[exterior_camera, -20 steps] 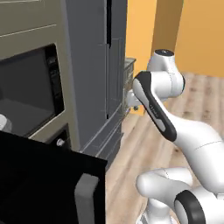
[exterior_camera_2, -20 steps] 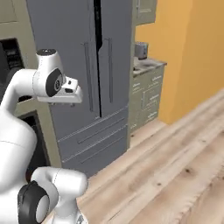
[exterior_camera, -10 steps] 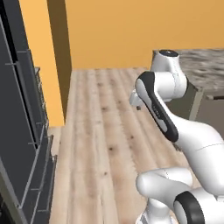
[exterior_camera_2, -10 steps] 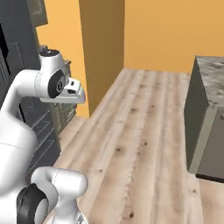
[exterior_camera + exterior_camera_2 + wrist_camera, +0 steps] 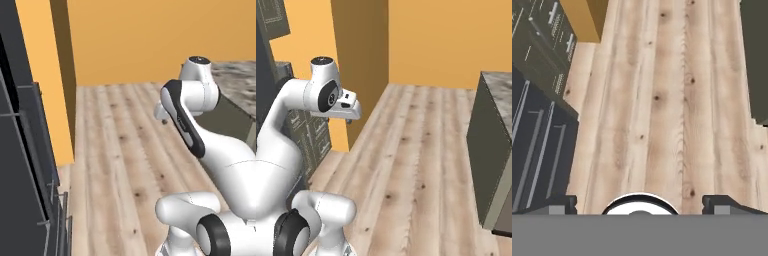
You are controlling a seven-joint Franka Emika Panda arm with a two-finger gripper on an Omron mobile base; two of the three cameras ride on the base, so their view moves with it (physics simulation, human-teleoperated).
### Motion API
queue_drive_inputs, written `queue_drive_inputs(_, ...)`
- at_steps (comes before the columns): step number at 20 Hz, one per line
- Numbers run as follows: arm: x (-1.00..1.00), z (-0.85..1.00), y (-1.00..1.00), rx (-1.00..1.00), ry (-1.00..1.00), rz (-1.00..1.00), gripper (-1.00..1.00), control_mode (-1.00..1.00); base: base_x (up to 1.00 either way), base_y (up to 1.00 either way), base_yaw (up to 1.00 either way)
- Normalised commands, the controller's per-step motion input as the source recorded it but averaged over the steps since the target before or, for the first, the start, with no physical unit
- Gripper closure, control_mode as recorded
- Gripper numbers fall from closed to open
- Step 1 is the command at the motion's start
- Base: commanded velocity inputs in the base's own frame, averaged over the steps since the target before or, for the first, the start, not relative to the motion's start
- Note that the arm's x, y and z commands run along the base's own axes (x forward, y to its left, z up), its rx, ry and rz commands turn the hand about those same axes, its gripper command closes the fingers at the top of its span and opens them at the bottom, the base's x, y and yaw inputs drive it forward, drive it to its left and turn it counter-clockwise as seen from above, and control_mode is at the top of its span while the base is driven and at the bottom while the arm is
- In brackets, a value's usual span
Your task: Pick the squash from the counter and place it in the microwave.
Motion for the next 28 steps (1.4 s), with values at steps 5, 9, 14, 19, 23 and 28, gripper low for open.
queue_drive_inputs(5, 0.00, 0.00, 0.00, 0.00, 0.00, 0.00, -1.00, 1.00, 1.00, 0.01, 0.01)
queue_drive_inputs(9, 0.00, 0.00, 0.00, 0.00, 0.00, 0.00, -1.00, 1.00, 1.00, 0.12, 0.11)
queue_drive_inputs(14, 0.00, 0.00, 0.00, 0.00, 0.00, 0.00, -1.00, 1.00, 1.00, 0.10, 0.13)
queue_drive_inputs(19, 0.00, 0.00, 0.00, 0.00, 0.00, 0.00, -1.00, 1.00, 1.00, 0.14, 0.23)
queue_drive_inputs(23, 0.00, 0.00, 0.00, 0.00, 0.00, 0.00, -1.00, 1.00, 1.00, -0.02, 0.59)
queue_drive_inputs(28, 0.00, 0.00, 0.00, 0.00, 0.00, 0.00, -1.00, 1.00, 0.77, -0.12, 0.80)
